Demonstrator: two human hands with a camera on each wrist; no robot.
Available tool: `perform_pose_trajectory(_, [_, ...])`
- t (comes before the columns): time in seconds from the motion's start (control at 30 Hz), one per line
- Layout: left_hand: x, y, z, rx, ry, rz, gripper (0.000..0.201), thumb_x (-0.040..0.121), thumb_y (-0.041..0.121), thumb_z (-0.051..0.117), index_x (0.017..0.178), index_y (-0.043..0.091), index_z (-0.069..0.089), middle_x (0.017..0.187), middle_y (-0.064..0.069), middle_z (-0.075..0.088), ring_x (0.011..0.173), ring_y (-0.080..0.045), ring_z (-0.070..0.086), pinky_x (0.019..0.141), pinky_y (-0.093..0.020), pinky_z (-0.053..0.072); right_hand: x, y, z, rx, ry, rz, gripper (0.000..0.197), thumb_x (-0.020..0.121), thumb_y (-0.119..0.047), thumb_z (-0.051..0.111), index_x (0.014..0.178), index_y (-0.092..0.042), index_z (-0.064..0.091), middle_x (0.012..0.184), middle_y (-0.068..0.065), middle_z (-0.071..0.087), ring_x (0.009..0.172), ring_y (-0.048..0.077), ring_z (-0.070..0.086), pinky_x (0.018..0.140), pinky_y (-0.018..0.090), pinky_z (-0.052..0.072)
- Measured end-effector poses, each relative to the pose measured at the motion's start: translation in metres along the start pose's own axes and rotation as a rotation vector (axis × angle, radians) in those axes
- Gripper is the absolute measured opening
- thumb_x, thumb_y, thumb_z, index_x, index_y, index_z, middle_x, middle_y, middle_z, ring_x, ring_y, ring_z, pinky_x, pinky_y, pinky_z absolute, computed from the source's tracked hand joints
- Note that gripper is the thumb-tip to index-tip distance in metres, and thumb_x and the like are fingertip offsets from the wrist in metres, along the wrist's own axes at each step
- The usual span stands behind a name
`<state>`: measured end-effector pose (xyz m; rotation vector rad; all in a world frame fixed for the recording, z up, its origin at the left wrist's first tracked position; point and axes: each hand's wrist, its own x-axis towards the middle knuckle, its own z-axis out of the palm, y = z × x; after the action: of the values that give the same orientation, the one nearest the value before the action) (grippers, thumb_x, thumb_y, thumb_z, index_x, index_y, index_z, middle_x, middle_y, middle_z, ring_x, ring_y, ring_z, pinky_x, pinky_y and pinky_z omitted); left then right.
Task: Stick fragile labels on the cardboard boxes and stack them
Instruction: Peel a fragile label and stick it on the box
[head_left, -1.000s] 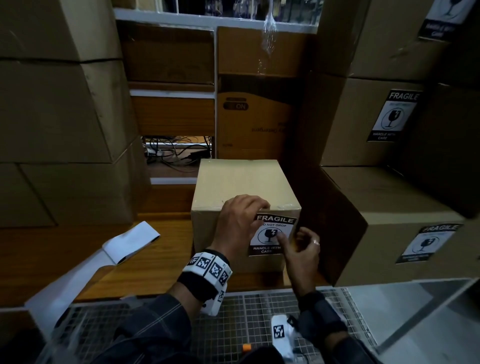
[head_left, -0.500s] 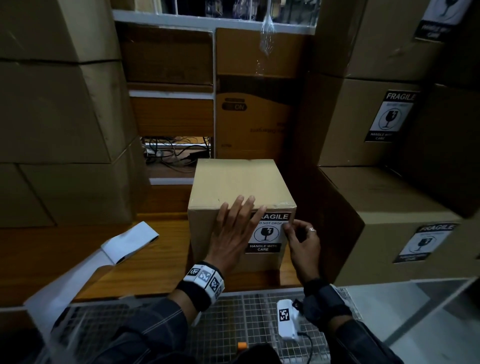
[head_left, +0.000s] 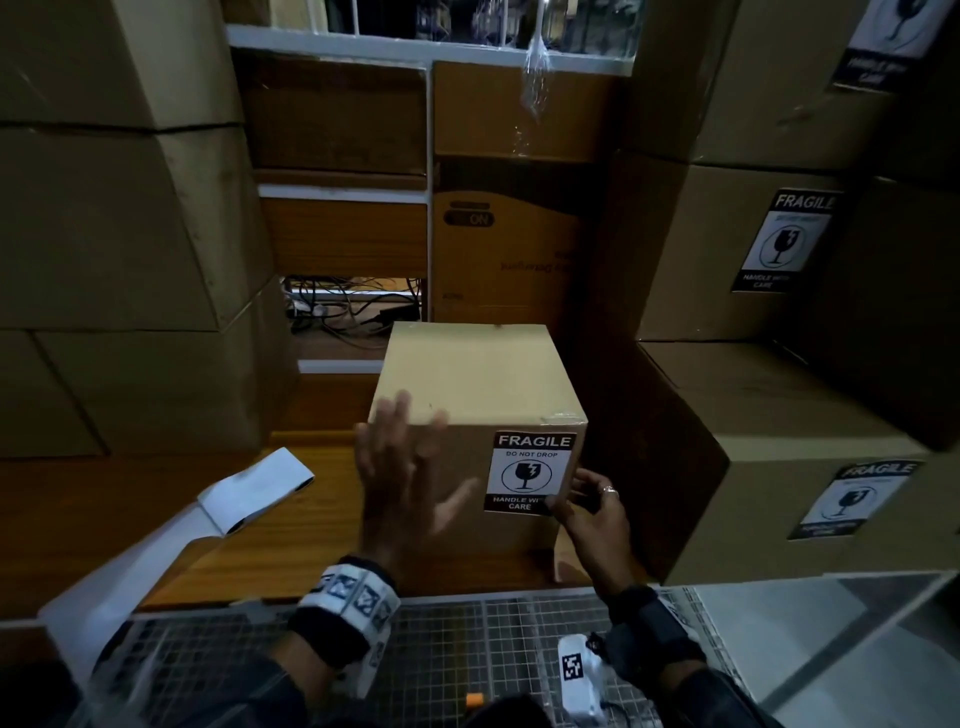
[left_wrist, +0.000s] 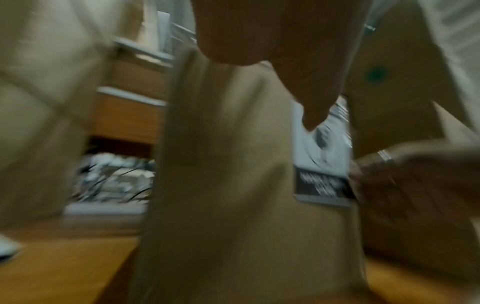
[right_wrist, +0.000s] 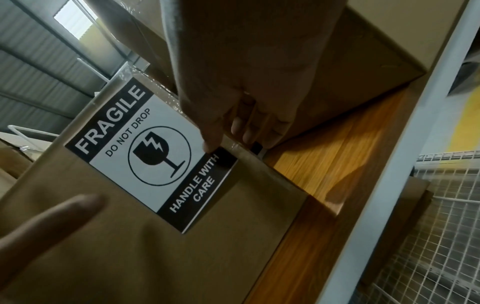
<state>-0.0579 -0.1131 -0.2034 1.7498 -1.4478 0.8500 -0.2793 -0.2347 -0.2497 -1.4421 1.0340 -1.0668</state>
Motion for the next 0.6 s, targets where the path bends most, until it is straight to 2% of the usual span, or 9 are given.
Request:
perform_pose_trajectory(0.1, [0.002, -0.027, -0.016, -0.249, 0.060, -0.311, 0.113, 0.077, 0.053, 0.080, 0.159, 0.019, 0.011, 0.167, -0.019, 0.007, 0.155, -0.037, 0.010, 0.122, -0.060, 0.019, 0.003, -0.003, 0.002, -0.020, -0.089, -0.005, 0.068, 0.083, -0.014, 0.083, 0.141, -0.024, 0.048, 0.135, -0.005, 0.057, 0.125, 0.012, 0.053, 0.100, 0.037, 0.050])
perform_pose_trajectory(0.17, [0.000, -0.037, -0.021, -0.474, -0.053, -0.509, 0.128, 0.071, 0.044, 0.088, 0.161, 0.026, -0.002, 0.170, -0.009, 0.002, 0.156, -0.026, 0.007, 0.123, -0.058, 0.023, 0.004, -0.003, 0.008, -0.003, -0.130, 0.034, 0.075, 0.084, -0.009, 0.081, 0.148, -0.020, 0.044, 0.139, -0.004, 0.055, 0.128, 0.013, 0.049, 0.096, 0.032, 0.048])
perform_pose_trajectory(0.23, [-0.006, -0.042, -0.021, -0.673, -0.233, -0.623, 0.130, 0.072, 0.042, 0.085, 0.159, 0.040, -0.011, 0.170, -0.002, 0.006, 0.155, -0.021, 0.013, 0.122, -0.055, 0.027, 0.004, -0.001, 0.014, 0.032, -0.145, 0.061, 0.073, 0.084, -0.005, 0.080, 0.147, -0.020, 0.046, 0.139, -0.003, 0.058, 0.129, 0.016, 0.052, 0.089, 0.027, 0.050])
perform_pose_trajectory(0.3, [-0.012, -0.047, -0.021, -0.783, -0.363, -0.605, 0.121, 0.080, 0.032, 0.081, 0.156, 0.050, -0.011, 0.168, -0.003, 0.020, 0.151, -0.021, 0.028, 0.117, -0.056, 0.037, 0.003, -0.002, 0.019, 0.071, -0.149, 0.064, 0.062, 0.086, 0.001, 0.075, 0.137, -0.027, 0.053, 0.131, -0.006, 0.063, 0.126, 0.017, 0.056, 0.082, 0.023, 0.051])
perform_pose_trajectory(0.4, [-0.014, -0.052, -0.024, -0.783, -0.379, -0.587, 0.107, 0.091, 0.016, 0.073, 0.158, 0.050, -0.003, 0.162, -0.002, 0.035, 0.142, -0.016, 0.042, 0.109, -0.054, 0.047, -0.003, -0.009, 0.022, 0.097, -0.156, 0.053, 0.058, 0.087, 0.004, 0.073, 0.124, -0.037, 0.056, 0.125, -0.007, 0.066, 0.123, 0.017, 0.060, 0.086, 0.029, 0.054])
perform_pose_trajectory(0.47, [-0.011, -0.053, -0.034, -0.800, -0.355, -0.604, 0.101, 0.093, 0.016, 0.070, 0.160, 0.046, 0.000, 0.159, -0.002, 0.041, 0.136, -0.012, 0.047, 0.106, -0.041, 0.051, -0.008, -0.018, 0.022, 0.083, -0.149, 0.025, 0.061, 0.086, 0.001, 0.075, 0.130, -0.036, 0.055, 0.128, -0.007, 0.066, 0.124, 0.017, 0.060, 0.090, 0.032, 0.056])
perform_pose_trajectory(0.53, [-0.003, -0.053, -0.048, -0.823, -0.312, -0.584, 0.098, 0.093, 0.017, 0.070, 0.161, 0.041, 0.003, 0.154, 0.001, 0.046, 0.131, -0.007, 0.051, 0.097, -0.023, 0.054, -0.014, -0.035, 0.020, 0.077, -0.137, -0.014, 0.066, 0.085, -0.002, 0.078, 0.139, -0.031, 0.053, 0.130, -0.006, 0.066, 0.124, 0.016, 0.060, 0.089, 0.031, 0.057])
perform_pose_trajectory(0.57, [0.004, -0.052, -0.057, -0.825, -0.285, -0.565, 0.098, 0.093, 0.017, 0.071, 0.162, 0.039, 0.005, 0.151, 0.003, 0.048, 0.126, -0.002, 0.053, 0.095, -0.020, 0.054, -0.019, -0.047, 0.018, 0.085, -0.129, -0.038, 0.069, 0.085, -0.003, 0.079, 0.143, -0.028, 0.052, 0.132, -0.005, 0.065, 0.124, 0.015, 0.061, 0.089, 0.030, 0.057])
perform_pose_trajectory(0.6, [0.012, -0.051, -0.066, -0.820, -0.251, -0.542, 0.097, 0.092, 0.019, 0.071, 0.162, 0.038, 0.007, 0.149, 0.004, 0.049, 0.123, 0.001, 0.054, 0.097, -0.024, 0.055, -0.025, -0.062, 0.016, 0.098, -0.120, -0.067, 0.072, 0.085, -0.005, 0.079, 0.147, -0.026, 0.050, 0.134, -0.005, 0.065, 0.123, 0.014, 0.062, 0.087, 0.029, 0.058])
